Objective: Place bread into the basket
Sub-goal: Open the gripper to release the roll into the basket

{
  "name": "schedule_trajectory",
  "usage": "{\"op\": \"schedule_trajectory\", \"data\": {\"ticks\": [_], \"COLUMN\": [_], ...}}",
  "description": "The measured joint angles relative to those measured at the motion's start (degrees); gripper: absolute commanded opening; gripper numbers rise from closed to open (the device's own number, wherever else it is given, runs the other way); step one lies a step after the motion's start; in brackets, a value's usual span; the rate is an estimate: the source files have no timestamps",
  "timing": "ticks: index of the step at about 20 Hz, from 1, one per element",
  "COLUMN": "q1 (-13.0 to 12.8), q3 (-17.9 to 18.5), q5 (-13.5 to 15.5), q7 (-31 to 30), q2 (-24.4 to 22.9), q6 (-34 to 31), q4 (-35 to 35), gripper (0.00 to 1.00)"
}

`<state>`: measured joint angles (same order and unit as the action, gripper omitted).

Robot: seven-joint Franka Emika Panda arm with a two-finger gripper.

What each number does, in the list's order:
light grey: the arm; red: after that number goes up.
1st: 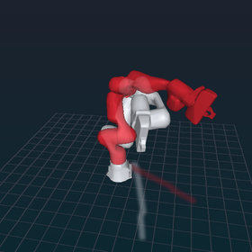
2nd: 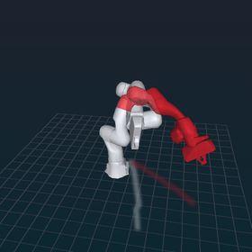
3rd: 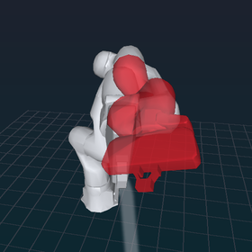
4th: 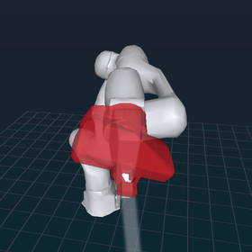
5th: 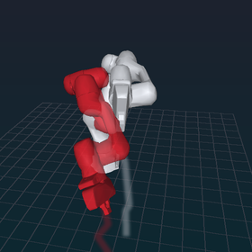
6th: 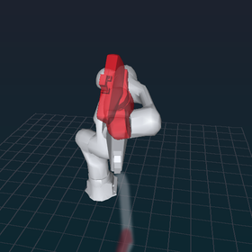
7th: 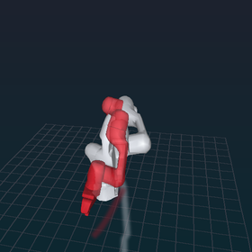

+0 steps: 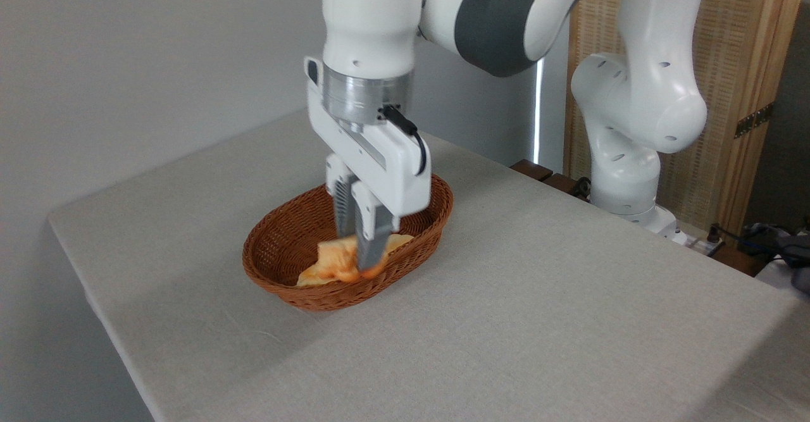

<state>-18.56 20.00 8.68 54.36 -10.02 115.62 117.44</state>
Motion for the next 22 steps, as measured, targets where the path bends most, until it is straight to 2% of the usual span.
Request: {"op": "schedule_trajectory", "data": {"ticks": [1,2,3,4,7,10,22], "q1": [-0.07,-0.15,-0.21,-0.34,-0.59,-0.66,-0.46], "q3": [-0.72,-2.13,-3.05,-4.78,-8.34,-9.98,-10.41], "q5": [0.62,1.18,1.33,1.43,1.44,1.44,0.91], "q7": [-1.26,-3.16,-4.16,-5.82,-10.01,-12.13,-12.13], "q2": [0.0,0.03,0.06,0.17,0.65,1.51,2.77], "q6": [-0.02,-0.09,-0.19,-0.66,-1.97,-2.3,-2.32], "q4": [-0.04,-0.04,-0.03,-0.03,0.01,0.03,0.06], "gripper": [0.36,0.44,0.79,0.99,1.0,1.0,1.0]}}
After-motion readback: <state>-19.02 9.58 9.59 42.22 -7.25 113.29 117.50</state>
